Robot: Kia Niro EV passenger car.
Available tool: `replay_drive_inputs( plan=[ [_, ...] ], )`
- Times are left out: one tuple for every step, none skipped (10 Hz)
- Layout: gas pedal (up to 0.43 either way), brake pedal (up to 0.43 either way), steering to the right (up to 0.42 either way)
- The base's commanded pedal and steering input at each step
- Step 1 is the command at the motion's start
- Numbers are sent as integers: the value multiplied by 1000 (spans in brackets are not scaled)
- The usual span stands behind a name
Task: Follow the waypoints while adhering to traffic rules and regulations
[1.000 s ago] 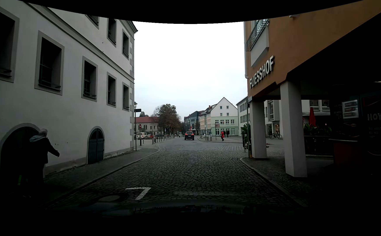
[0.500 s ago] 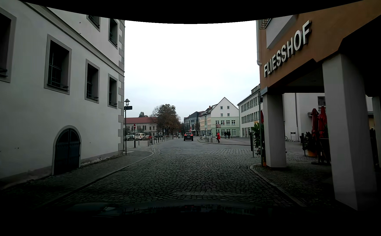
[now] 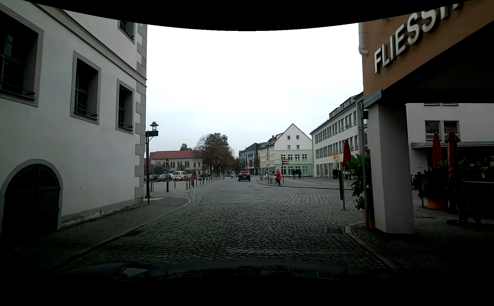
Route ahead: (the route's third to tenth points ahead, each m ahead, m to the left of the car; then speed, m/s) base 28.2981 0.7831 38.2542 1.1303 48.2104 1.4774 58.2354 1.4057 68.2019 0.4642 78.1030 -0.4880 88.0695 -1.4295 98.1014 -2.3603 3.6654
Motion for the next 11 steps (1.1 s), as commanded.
replay_drive_inputs(
  plan=[
    [0,6,-11],
    [0,12,-11],
    [0,6,-12],
    [0,12,-15],
    [0,12,-16],
    [0,12,-9],
    [0,12,2],
    [0,6,4],
    [0,6,1],
    [0,6,0],
    [0,6,0]
  ],
)
